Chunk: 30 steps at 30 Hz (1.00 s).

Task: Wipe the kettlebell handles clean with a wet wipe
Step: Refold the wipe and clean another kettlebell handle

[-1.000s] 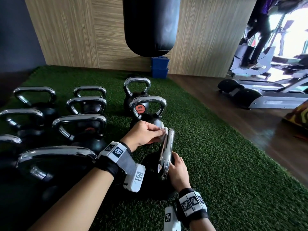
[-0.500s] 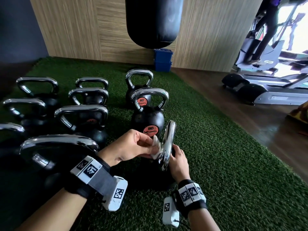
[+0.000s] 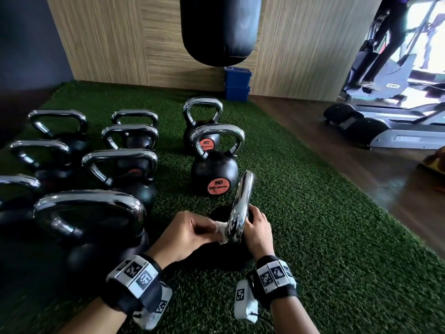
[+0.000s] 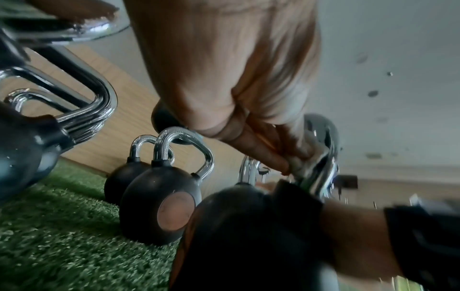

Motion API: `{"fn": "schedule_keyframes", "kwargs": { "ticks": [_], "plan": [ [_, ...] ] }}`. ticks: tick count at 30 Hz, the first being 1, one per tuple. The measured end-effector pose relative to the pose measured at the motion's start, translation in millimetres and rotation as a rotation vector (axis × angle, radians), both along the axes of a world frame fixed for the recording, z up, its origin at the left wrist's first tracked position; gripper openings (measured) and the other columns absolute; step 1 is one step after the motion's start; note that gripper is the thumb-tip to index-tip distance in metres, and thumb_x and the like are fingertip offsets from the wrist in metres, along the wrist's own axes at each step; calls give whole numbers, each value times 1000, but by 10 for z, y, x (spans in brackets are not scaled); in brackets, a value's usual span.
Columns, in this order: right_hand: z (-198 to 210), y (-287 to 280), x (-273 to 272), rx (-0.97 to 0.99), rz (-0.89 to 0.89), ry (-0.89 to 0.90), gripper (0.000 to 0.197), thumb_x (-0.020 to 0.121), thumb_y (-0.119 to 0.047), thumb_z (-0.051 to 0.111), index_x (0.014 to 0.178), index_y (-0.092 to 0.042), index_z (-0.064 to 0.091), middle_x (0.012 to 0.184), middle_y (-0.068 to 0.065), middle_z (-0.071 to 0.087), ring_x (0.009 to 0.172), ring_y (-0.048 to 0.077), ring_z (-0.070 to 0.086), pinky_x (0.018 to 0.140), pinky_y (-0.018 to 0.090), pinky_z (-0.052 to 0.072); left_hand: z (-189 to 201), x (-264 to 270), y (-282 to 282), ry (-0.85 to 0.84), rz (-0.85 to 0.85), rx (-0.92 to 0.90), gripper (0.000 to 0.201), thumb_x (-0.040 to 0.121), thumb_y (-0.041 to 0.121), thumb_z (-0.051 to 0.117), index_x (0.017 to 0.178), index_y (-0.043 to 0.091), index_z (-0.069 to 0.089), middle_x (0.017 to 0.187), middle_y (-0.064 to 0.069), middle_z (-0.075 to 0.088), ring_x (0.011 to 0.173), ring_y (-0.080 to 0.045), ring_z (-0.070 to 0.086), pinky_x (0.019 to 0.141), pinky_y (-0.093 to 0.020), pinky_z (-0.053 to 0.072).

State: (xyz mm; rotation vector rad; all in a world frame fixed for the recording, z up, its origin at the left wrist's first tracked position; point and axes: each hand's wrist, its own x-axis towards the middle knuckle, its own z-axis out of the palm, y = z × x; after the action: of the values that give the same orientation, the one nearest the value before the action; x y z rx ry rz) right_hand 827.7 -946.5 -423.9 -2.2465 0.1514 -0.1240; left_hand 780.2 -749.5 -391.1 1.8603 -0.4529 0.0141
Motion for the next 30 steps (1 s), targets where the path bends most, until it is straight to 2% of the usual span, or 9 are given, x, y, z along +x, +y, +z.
{"fn": "schedule_keyframes", "kwargs": {
  "ticks": [3,5,7,10,12,16,20,25,30],
  "plan": [
    [-14,-10,31,-63,20,60,56,99,-47,45,148,-19,45,146,13,51,136,29,43,116,39,28,-114,-28,-35,-26,30,5,21,82,5,83,99,17,84,103,9,80,101,-9,76,94,-22,56],
    [16,-58,53,-1,60,146,57,101,-47,48,151,-21,43,150,12,48,139,30,43,118,42,30,-120,5,-3,-23,34,72,12,84,12,83,93,20,85,96,8,81,97,-11,77,89,-30,59],
    [110,-133,19,140,62,137,50,100,-43,54,145,-21,51,142,10,58,128,25,55,111,41,41,-29,57,38,15,0,100,1,86,21,83,86,21,83,88,4,81,86,-8,75,80,-32,59],
    [358,-240,-140,215,-125,-189,21,96,-23,65,116,-25,71,115,2,72,97,16,66,85,32,53,226,111,49,125,64,-137,13,77,30,82,89,24,84,90,-3,81,82,-9,72,74,-21,57],
    [610,-262,-291,205,-189,-438,21,88,-18,72,101,-33,75,102,-9,70,86,12,66,78,32,55,420,133,31,223,107,-367,24,68,29,85,92,23,84,94,-8,81,82,-12,75,70,-21,60],
    [1149,-122,-559,132,170,-610,31,75,-35,85,106,-39,78,97,-19,69,87,5,64,74,15,48,762,121,-18,333,27,-591,33,63,27,86,91,11,82,89,-10,79,72,-11,74,63,-21,60],
    [1352,-32,-629,64,276,-677,40,71,-39,87,109,-32,78,99,-21,72,94,8,65,84,24,50,902,77,-77,328,-14,-572,31,65,30,83,88,10,81,79,-6,76,66,-8,71,62,-20,59],
    [1266,-3,-600,81,257,-788,38,72,-32,89,108,-22,80,98,-15,76,83,0,68,74,20,55,938,87,-122,258,71,-479,32,66,42,81,84,16,84,83,-5,78,73,-7,72,66,-19,59],
    [1118,34,-490,139,136,-853,24,77,-24,84,100,-19,81,89,-16,76,74,-2,70,68,18,57,948,174,-173,275,75,-451,50,82,54,66,105,11,81,84,-4,75,70,-9,69,66,-22,59]
  ]
}}
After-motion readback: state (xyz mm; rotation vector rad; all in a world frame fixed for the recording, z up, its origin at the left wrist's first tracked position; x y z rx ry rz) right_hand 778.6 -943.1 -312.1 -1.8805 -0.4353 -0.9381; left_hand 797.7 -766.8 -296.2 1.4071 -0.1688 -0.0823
